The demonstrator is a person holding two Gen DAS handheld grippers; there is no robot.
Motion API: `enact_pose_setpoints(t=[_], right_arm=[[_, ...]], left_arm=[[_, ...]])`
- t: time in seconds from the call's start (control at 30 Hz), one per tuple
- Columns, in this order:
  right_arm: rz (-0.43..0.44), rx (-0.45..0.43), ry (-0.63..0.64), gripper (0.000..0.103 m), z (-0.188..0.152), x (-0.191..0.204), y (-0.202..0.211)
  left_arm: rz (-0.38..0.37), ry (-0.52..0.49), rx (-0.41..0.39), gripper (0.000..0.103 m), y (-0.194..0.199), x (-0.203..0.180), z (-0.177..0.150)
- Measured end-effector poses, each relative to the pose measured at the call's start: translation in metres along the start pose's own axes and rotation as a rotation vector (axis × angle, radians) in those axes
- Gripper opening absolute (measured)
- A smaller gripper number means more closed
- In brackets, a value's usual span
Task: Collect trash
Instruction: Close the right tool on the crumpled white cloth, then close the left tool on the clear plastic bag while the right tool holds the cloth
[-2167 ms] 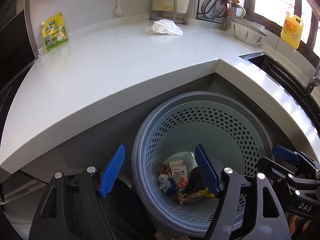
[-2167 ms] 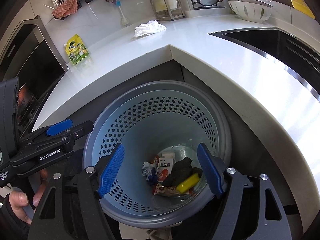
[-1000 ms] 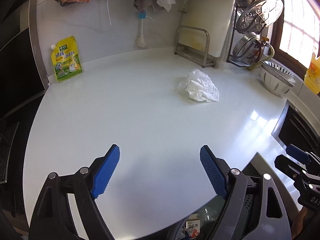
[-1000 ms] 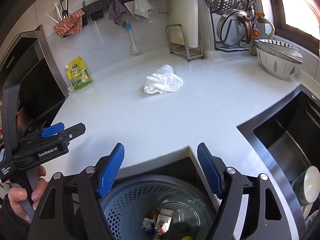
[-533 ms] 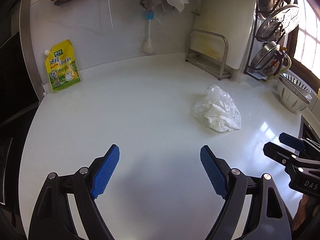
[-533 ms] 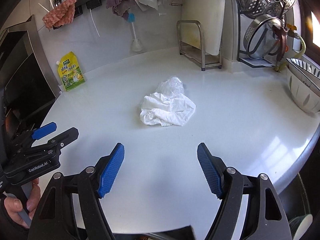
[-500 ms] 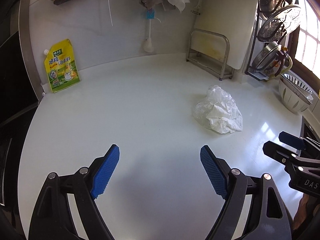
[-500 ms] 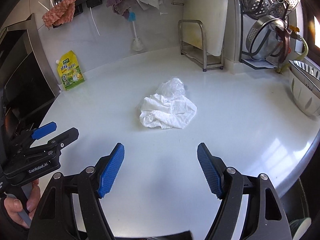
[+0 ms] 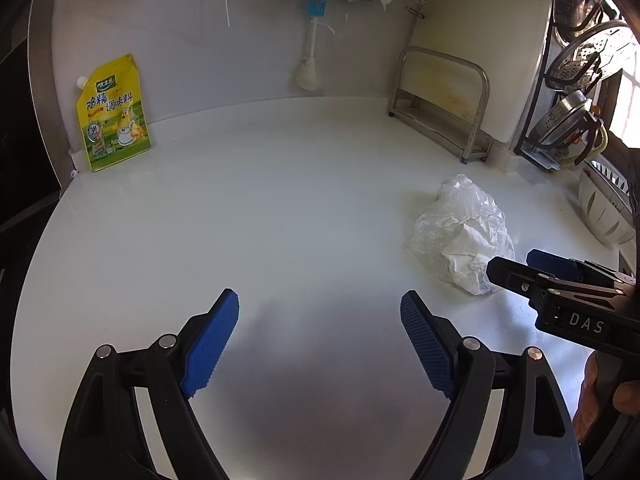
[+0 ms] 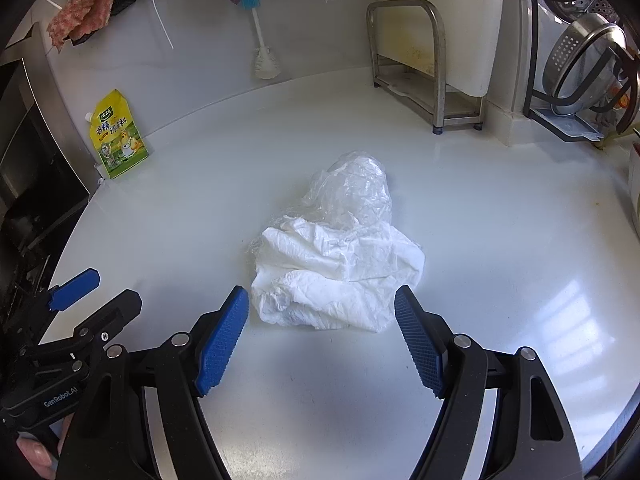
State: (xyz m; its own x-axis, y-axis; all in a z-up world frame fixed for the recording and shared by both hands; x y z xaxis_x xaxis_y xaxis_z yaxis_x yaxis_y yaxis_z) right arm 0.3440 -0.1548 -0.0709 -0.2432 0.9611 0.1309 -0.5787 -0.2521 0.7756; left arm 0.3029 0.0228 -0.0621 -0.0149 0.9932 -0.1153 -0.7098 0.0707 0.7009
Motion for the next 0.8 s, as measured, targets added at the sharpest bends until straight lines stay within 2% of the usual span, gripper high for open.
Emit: enact_pose_setpoints(t=[0.23,0.3,0.37,0.4,0.5,0.57,0.8], right_arm=[[-0.013,0.030,-0.001,0.070,0.000,-0.002,-0.018],[-0.003,0.043,0.004,0.051,-0.002,-0.001,-0.020],[-0.006,0.039,0.017,0.043,-0.003,0.000,-0.020],[0.002,0.040,0.020,0.034,-0.004,0.000,-0.019],[0.009,0.034,0.034,0.020,-0.005,0.003,-0.016],[0.021,0.031,0.037,0.014,-0.007,0.004,-0.012],[0.080,-0.033,0.020,0.011,-0.013,0.003,0.020]], left_arm=[[-0.013,0.002,-0.004,0.081,0.000,-0.001,0.000],[-0.017,-0.002,-0.004,0.081,0.001,-0.002,-0.001],[-0.020,-0.006,-0.002,0.081,0.001,-0.003,-0.001],[-0.020,-0.008,-0.003,0.081,0.001,-0.003,-0.001],[-0.017,-0.012,-0.004,0.081,0.001,-0.004,-0.001],[-0.017,-0.013,-0.001,0.081,0.001,-0.005,-0.002],[-0.020,-0.025,-0.009,0.081,0.008,-0.016,0.000]])
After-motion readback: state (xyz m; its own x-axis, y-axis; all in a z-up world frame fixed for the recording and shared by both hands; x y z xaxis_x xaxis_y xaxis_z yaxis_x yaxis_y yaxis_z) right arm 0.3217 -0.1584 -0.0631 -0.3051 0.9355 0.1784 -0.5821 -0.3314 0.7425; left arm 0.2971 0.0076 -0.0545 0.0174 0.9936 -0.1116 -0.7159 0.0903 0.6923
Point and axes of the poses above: each gripper's, at about its wrist camera, not at the fingertips, and y roughly against the way its jaws point, x to its left, z to its top, the point moved 6 cm from there along -y, roughly the way its jaws point, and after that the axes turned 4 degrees about y, right-handed, at the moved point
